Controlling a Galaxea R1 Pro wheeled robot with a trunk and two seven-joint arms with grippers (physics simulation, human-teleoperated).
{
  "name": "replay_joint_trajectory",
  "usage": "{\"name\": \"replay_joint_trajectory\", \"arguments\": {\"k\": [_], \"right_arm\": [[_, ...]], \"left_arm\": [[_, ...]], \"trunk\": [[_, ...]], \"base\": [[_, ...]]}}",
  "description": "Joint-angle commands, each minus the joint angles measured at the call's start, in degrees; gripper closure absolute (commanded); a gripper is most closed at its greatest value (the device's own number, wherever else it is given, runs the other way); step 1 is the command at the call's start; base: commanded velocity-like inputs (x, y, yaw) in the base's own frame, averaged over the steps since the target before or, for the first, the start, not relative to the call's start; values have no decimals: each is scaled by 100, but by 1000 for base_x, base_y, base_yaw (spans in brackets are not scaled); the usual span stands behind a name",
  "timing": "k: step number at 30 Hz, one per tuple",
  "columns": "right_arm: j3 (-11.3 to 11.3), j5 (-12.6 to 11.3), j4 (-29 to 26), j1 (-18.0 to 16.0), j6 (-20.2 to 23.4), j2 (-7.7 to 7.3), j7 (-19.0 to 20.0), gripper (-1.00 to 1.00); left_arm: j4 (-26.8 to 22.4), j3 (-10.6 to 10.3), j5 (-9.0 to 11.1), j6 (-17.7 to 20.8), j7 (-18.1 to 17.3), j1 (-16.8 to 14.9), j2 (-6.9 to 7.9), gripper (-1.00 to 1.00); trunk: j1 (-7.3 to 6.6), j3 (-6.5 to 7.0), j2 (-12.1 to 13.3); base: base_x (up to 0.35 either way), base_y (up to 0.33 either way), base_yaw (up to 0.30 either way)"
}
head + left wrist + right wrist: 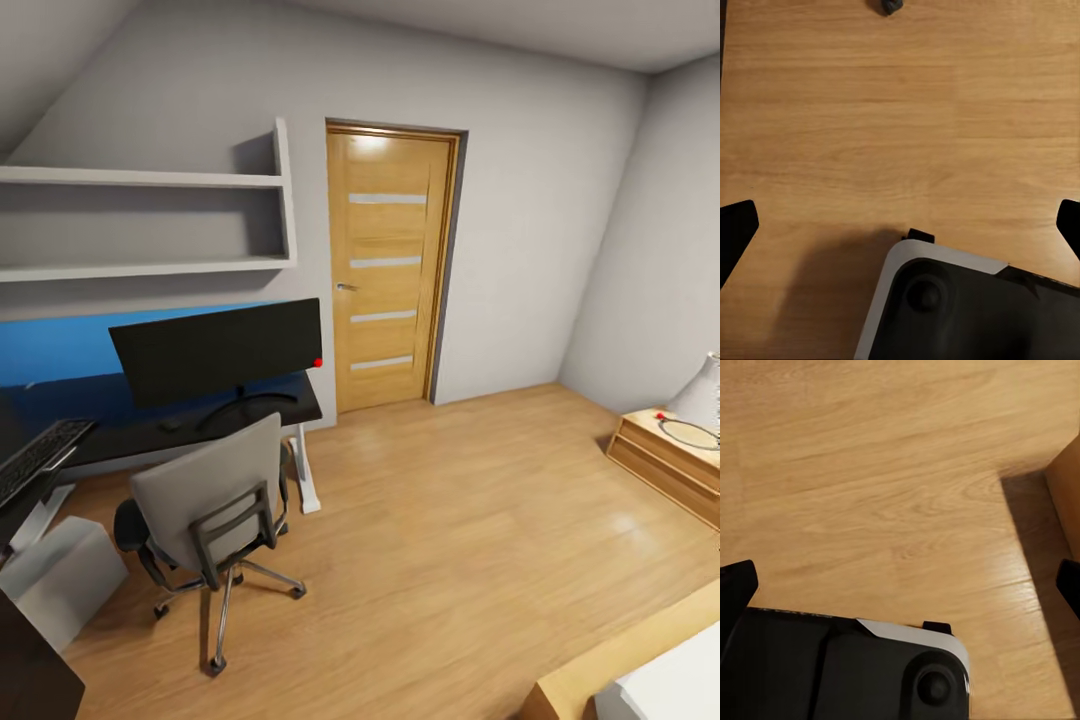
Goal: In the bedroom, organize the workspace by keeping the computer under the desk, ensuring the monitor is on the desk, placing the keyboard on the desk next to the monitor, placing the mouse on the desk next to the keyboard, moving the folder from the swivel chair onto the desk next to the mouse, stacking the notebook on top of the folder with the pen on top of the notebook, and positioning the swivel chair next to the desk.
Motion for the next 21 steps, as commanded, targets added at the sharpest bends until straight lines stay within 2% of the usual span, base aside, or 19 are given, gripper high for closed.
{"name": "replay_joint_trajectory", "arguments": {"k": [1, 7, 21], "right_arm": [[3, 25, 4, -5, -17, -3, -9, -100], [3, 21, 4, -5, -17, -5, -9, -100], [3, 19, 6, -5, -17, -8, -9, -100]], "left_arm": [[-6, -6, 13, -10, 2, 0, 0, -100], [-6, -16, 7, -20, 1, 0, -5, -100], [-6, -25, -2, -32, -6, 0, -8, -100]], "trunk": [[6, -9, -11], [6, 12, -11], [6, 64, -11]], "base": [[228, 211, -196], [117, 106, -221], [12, 11, -262]]}}
